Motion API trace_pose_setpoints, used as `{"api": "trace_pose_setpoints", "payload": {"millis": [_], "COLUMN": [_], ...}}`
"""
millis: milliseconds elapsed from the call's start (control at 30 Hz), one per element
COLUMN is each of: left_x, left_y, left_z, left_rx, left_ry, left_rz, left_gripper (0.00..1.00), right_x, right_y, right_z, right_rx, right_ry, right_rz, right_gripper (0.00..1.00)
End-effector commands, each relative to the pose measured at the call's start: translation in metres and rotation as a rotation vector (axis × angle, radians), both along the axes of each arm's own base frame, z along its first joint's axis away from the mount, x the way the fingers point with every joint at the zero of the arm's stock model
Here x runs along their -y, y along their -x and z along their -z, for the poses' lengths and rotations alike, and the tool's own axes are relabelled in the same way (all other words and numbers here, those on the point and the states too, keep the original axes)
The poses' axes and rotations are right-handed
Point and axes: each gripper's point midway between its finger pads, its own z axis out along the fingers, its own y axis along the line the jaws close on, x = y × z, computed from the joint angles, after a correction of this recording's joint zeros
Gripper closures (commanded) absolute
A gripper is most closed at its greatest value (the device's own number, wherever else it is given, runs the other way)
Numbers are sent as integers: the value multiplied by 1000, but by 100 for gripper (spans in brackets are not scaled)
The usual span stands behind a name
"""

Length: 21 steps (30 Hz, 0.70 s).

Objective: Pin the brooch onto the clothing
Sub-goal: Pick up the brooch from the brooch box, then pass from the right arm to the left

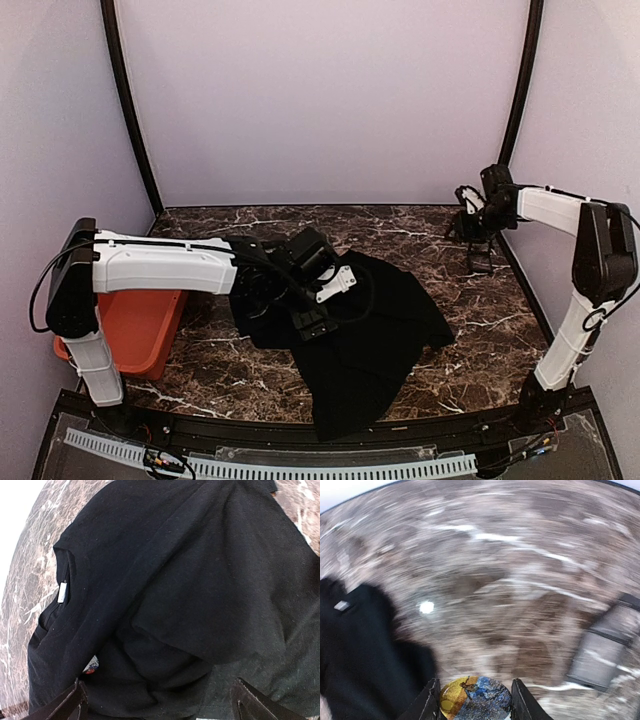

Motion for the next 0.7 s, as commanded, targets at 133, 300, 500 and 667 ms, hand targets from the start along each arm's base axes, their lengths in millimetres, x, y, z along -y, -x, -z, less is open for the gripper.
{"api": "trace_pose_setpoints", "payload": {"millis": [133, 300, 500, 667], "left_x": [1, -10, -19, -23], "left_y": [33, 67, 91, 101], "left_z": [-56, -80, -98, -103], "left_rx": [58, 109, 205, 227], "left_ry": [176, 281, 374, 411], "left_rz": [243, 438, 587, 627], "left_gripper": [1, 1, 1, 1], "right_x": [-169, -213, -237, -251], "right_y": [96, 147, 199, 234], "right_z": [-56, -94, -128, -143], "right_rx": [-30, -14, -14, -14], "right_ry": [-416, -640, -837, -900], "right_rz": [-664, -915, -1141, -1272], "right_gripper": [62, 61, 61, 61]}}
